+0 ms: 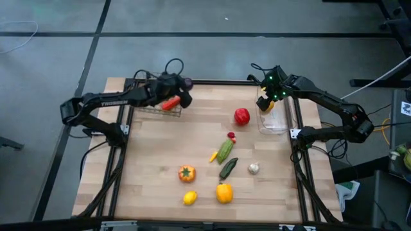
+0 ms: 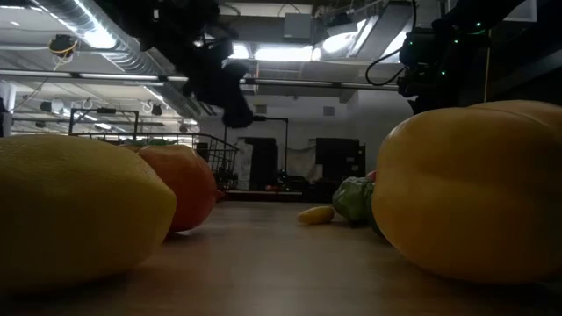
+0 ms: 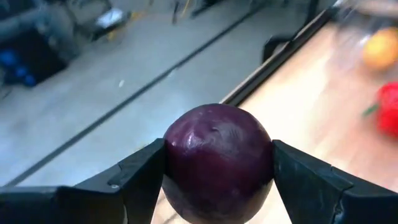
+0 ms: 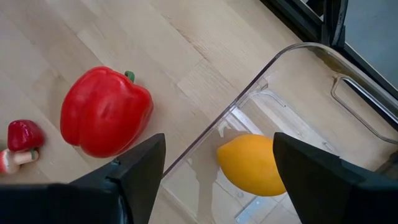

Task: Sort produce into baskets
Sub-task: Put the violet onion into the silver wire basket

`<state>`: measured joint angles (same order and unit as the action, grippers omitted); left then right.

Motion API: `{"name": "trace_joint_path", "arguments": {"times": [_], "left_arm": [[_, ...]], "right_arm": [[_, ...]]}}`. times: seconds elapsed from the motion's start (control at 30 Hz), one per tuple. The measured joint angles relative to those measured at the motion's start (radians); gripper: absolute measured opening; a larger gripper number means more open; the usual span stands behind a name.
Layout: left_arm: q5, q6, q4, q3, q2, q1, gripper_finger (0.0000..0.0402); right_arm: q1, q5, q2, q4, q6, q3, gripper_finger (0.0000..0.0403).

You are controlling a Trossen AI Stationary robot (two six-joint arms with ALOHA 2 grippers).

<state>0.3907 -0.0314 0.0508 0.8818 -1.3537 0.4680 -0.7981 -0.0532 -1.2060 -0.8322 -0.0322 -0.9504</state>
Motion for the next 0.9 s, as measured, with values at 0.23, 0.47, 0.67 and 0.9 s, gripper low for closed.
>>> {"name": "trace_joint_path", "arguments": {"times": [0.23, 0.47, 0.67, 0.9], "left_arm": [[0.0, -0.045, 0.181, 0.0, -0.004, 0.086, 0.0271], [-0.001, -0.098, 0.194, -0.061, -0.004, 0.139, 0.0271], [-0.003, -0.146, 0.194, -0.148, -0.004, 0.15, 0.0271], [-0.004, -0.154, 0.188, -0.207, -0.005, 0.15, 0.0275]], "right_arm": [[0.0, 0.0, 0.0, 0.003, 0.0, 0.0, 0.0296], [0.0, 0.0, 0.0, 0.024, 0.0, 0.0, 0.0296], [0.0, 0.0, 0.0, 0.024, 0.0, 0.0, 0.0296], [0.0, 0.0, 0.0, 0.024, 0.0, 0.0, 0.0296]]}}
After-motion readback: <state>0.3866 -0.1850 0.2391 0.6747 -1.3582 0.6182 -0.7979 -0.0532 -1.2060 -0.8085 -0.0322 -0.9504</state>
